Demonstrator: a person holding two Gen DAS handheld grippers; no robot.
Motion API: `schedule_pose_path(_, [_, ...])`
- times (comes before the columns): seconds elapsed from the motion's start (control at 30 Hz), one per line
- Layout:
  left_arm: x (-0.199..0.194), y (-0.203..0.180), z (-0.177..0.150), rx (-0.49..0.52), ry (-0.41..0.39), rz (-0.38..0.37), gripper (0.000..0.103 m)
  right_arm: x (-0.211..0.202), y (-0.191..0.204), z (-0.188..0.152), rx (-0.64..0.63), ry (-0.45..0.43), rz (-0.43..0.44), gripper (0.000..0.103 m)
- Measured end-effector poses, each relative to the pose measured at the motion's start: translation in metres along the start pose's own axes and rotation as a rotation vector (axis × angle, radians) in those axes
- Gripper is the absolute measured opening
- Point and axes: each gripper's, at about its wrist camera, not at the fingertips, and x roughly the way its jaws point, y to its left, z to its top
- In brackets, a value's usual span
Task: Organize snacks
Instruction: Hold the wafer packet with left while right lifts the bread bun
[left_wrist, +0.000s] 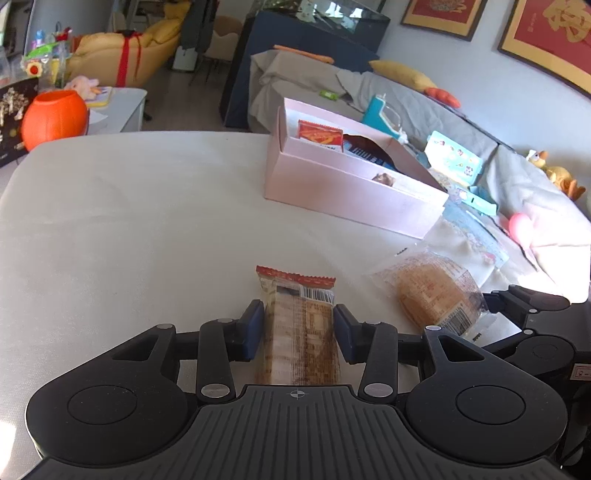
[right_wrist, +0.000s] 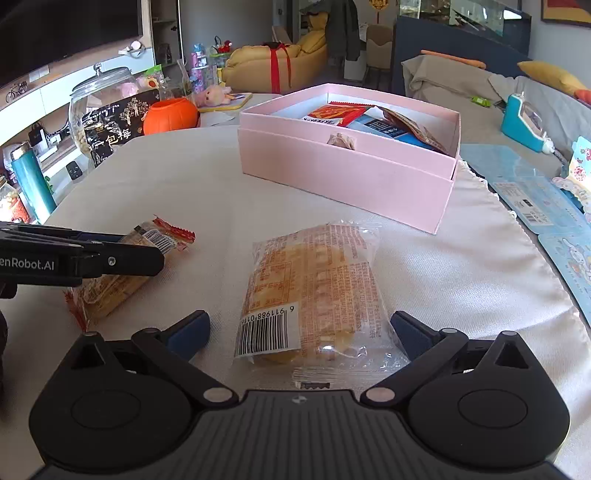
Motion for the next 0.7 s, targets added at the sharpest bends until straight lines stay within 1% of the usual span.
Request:
schedule_pose_path(0.13, [0.002,-0.010,0.001,0.040,0.010,0.044,0.046,0.000,-0.001,0.000,0.004,-0.003,0.000,0.103])
schedule_pose_path(0.23, [0.003,-0.013,0.002,0.062,0.016,0.058,0.046,0.000,-0.001,-0.001,0.005,-0.004,-0.002,0.103])
schedule_pose_path(0.53, [0.001,-0.007,-0.001,0.047,0.002,0.031,0.046,-0.001,-0.001,-0.001,0.007,-0.005,0.000,0.103])
schedule_pose_path(0.7, [-0.003,-0.007,-0.001,0.034,0.022,0.033,0.045,-0.003,-0.004,-0.001,0.017,-0.007,0.009,0.103])
